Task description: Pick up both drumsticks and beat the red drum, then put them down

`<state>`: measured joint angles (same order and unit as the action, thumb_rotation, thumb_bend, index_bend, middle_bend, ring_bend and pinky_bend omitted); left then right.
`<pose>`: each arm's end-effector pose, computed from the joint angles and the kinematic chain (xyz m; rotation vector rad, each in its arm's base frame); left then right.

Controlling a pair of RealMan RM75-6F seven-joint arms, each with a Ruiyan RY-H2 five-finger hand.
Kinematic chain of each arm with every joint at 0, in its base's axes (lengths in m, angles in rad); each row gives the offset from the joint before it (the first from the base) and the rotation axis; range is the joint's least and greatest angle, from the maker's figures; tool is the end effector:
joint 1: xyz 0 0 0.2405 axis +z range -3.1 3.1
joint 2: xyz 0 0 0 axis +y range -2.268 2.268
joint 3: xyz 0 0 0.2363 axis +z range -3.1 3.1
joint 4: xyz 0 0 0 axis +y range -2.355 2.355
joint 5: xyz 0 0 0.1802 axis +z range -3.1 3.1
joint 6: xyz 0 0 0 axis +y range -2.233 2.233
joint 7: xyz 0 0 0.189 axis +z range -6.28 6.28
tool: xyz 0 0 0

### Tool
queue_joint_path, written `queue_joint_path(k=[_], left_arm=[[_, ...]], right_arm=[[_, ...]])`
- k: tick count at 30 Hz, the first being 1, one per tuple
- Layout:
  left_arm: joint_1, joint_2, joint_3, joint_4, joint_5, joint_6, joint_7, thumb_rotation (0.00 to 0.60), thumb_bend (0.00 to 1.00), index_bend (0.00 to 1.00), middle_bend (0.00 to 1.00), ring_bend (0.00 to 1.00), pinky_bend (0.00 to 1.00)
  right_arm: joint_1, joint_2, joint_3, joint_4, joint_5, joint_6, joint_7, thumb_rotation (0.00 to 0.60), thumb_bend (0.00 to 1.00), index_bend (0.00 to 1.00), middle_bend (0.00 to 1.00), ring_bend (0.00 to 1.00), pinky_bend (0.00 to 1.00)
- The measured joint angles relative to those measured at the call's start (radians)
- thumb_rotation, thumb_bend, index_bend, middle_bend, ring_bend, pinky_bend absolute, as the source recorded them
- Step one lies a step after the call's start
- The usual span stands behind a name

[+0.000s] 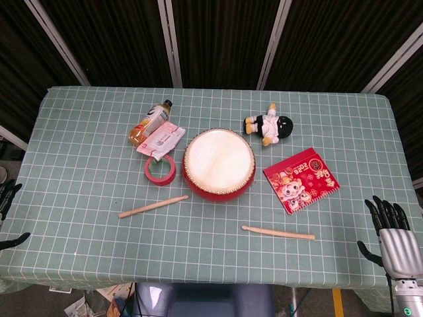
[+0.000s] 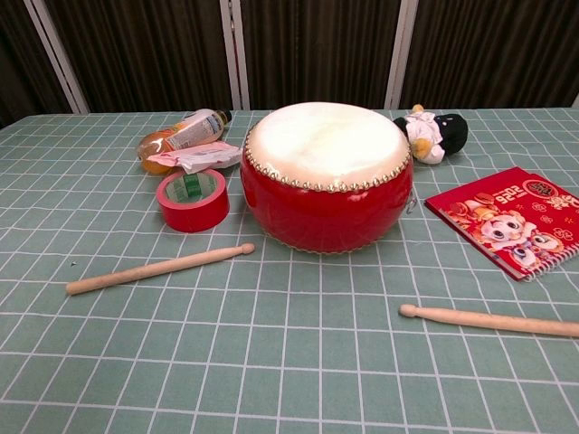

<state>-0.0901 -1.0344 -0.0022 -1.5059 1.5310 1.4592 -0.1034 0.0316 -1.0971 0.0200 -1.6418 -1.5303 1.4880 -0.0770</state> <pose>-0.3047 0.2164 0.1999 -1.4614 -0.8728 -0.8092 -0.2861 -0.2012 0.1745 1.4198 -0.8909 0.8141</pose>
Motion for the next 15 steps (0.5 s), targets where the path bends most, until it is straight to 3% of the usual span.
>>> queue_joint_path(k=[15], left_arm=[[-0.004,0.000,0.000,-0.001,-0.004,-0.013,0.002,0.600,0.00,0.00,0.00,0.00,0.00]], right_arm=[[0.003,-0.001,0.002,-0.003,0.007,-0.008,-0.009,0.600,0.30,0.00,0.00,0.00,0.00]])
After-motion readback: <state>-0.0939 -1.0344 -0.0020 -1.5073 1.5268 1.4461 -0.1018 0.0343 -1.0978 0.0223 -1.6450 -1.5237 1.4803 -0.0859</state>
